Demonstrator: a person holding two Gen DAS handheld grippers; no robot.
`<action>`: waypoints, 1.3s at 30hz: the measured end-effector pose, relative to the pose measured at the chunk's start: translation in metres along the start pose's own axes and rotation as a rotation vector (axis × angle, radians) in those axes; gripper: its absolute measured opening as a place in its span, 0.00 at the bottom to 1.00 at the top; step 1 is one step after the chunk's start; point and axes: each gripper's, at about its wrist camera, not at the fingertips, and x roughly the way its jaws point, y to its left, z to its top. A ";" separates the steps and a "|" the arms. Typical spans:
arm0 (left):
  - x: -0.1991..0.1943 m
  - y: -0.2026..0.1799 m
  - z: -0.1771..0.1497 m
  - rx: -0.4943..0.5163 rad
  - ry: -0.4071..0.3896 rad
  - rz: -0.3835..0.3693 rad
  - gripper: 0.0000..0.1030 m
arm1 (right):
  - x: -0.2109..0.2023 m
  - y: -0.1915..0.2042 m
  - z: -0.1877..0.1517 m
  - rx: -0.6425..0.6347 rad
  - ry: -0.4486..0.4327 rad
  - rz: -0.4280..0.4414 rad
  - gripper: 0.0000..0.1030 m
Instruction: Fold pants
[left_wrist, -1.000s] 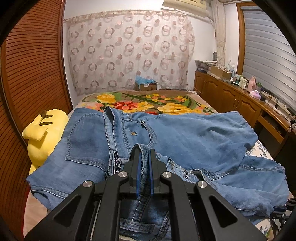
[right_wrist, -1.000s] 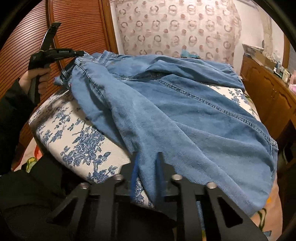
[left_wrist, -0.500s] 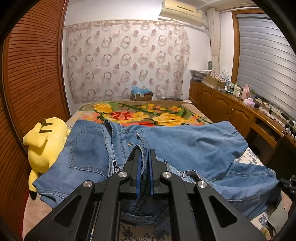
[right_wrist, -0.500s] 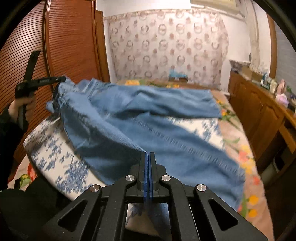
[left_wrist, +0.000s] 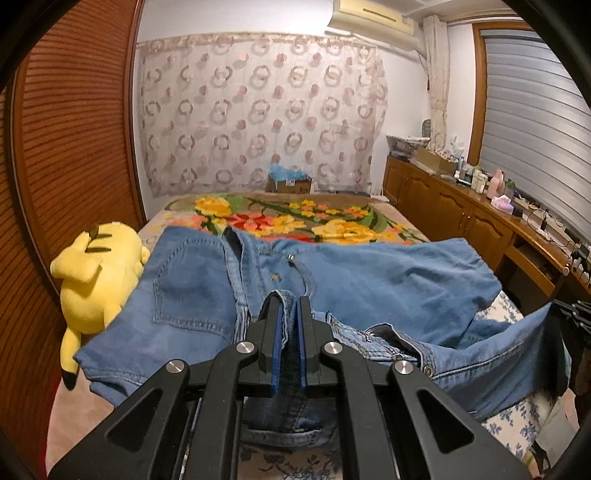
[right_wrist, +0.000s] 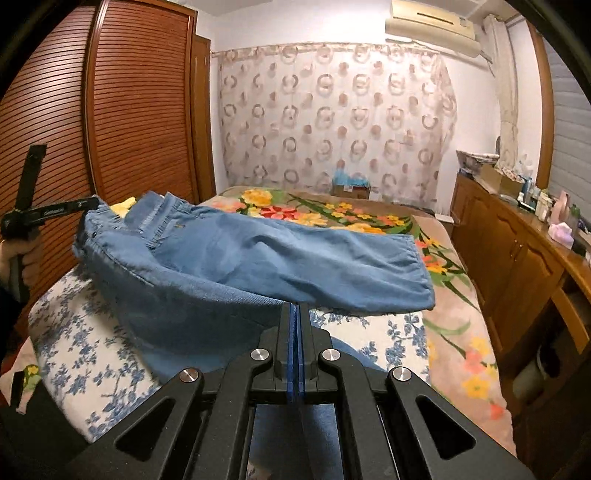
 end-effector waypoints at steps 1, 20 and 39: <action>0.001 0.001 -0.002 -0.003 0.003 0.000 0.08 | 0.006 -0.001 0.003 -0.005 0.006 -0.001 0.01; 0.034 -0.005 0.024 0.007 -0.030 -0.026 0.08 | 0.070 -0.028 0.049 -0.043 0.016 -0.022 0.01; 0.055 0.002 0.102 0.028 -0.132 0.023 0.08 | 0.108 -0.048 0.116 -0.160 -0.118 -0.038 0.01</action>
